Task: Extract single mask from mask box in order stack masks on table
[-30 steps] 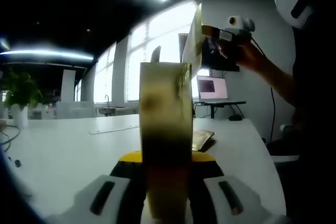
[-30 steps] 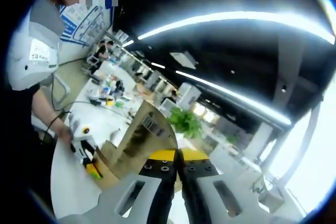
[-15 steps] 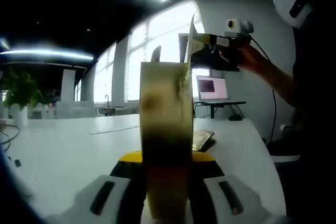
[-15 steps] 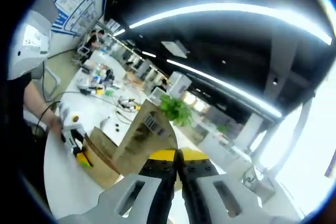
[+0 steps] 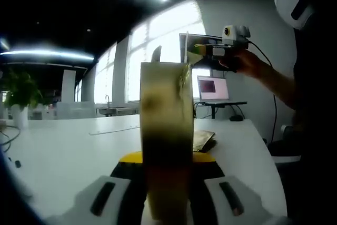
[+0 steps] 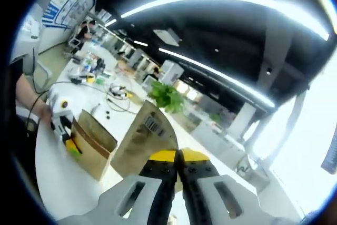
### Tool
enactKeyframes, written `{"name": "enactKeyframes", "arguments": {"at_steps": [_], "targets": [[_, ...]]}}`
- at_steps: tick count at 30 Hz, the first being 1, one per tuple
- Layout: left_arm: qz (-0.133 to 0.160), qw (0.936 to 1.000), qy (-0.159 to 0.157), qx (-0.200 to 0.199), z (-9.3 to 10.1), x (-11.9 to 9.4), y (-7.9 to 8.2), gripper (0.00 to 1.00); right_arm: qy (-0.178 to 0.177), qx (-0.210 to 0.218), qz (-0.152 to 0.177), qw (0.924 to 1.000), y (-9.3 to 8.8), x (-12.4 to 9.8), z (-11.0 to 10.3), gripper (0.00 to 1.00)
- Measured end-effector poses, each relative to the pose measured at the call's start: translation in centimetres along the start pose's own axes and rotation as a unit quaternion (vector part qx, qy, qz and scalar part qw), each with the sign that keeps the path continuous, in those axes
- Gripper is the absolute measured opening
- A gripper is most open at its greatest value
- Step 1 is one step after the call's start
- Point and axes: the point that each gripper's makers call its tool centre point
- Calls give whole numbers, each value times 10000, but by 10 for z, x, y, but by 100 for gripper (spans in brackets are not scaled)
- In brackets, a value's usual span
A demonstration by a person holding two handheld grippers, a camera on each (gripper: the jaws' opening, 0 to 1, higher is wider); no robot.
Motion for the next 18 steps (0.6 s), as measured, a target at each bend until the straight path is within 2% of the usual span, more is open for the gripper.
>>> {"name": "enactKeyframes", "arguments": {"at_steps": [3, 6, 18], "targets": [[-2, 10000, -1, 1, 0, 0, 0, 31, -95, 74, -158, 9998, -11, 1, 6, 0], [-9, 10000, 1, 5, 0, 0, -1, 31, -83, 488, -204, 9986, -25, 2, 12, 0], [-25, 10000, 12, 17, 0, 0, -1, 32, -261, 720, -532, 9956, -64, 12, 23, 0]]}}
Point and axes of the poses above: the point that each gripper's makers call its tool centre point, and the gripper's own axes: x roughly forward along the fingers, z roughly to its right, y roughly out of its top, and after that the axes turned 10 degrees about y, right-handed
